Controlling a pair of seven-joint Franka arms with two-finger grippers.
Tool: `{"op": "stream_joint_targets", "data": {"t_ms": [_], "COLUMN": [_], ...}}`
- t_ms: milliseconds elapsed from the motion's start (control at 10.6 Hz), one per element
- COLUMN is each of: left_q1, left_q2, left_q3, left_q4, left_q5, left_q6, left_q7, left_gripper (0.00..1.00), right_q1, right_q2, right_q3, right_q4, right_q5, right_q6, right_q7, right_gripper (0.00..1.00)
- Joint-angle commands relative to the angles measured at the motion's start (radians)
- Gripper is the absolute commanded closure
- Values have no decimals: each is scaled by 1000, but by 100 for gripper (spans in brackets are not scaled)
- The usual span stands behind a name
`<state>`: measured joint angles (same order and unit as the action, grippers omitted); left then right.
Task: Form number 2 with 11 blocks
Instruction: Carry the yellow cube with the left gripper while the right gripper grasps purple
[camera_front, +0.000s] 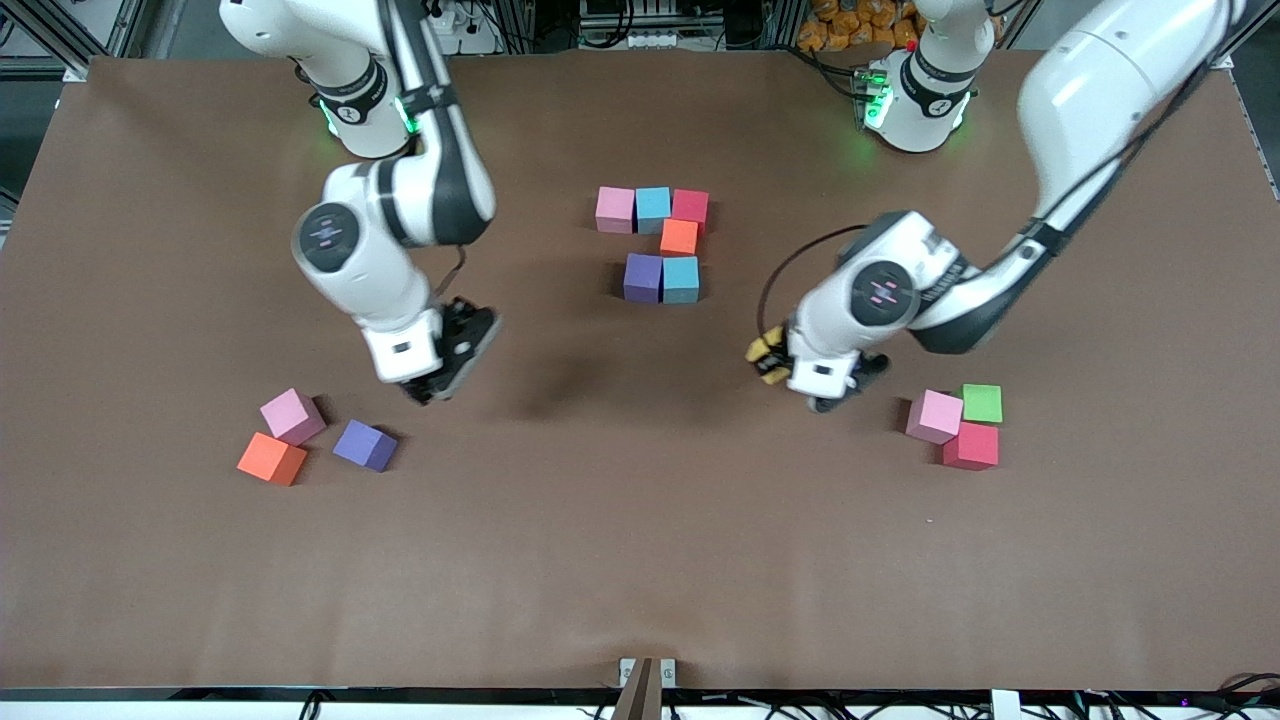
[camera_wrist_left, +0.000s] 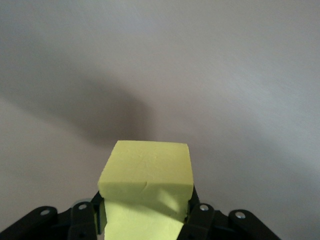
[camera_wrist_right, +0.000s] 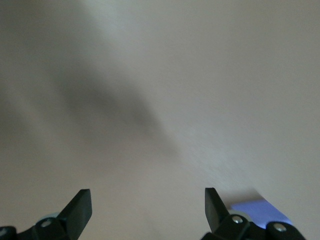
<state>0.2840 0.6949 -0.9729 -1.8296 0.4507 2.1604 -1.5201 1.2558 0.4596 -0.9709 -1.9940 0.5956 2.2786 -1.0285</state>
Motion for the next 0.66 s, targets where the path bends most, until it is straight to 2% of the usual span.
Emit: {"op": "stream_joint_targets", "data": {"t_ms": [0,282,470,564], "left_q1": [-115,-250,-354,-402], "left_q2": [-5,9,11,12], "left_q3": [16,43,95,124], "left_q4": [76,122,136,138], "left_q5": [-46,-93,-92,-95], "left_q6": [-11,4,53,67], "left_q7": [-167,-432,-611,-683], "left_gripper": [79,80,80,80], "right_q1": [-103,-188,-286,-361], "right_q2": [25,100,116,134], "right_q3": [12,29,111,180], "right_q4": [6,7,35,65], "right_q5": [-19,-11,-10,-10], "right_q6": [-11,-1,19,38], "right_q7": [-80,-123,-133,-178], "right_gripper": [0,0,0,0]}}
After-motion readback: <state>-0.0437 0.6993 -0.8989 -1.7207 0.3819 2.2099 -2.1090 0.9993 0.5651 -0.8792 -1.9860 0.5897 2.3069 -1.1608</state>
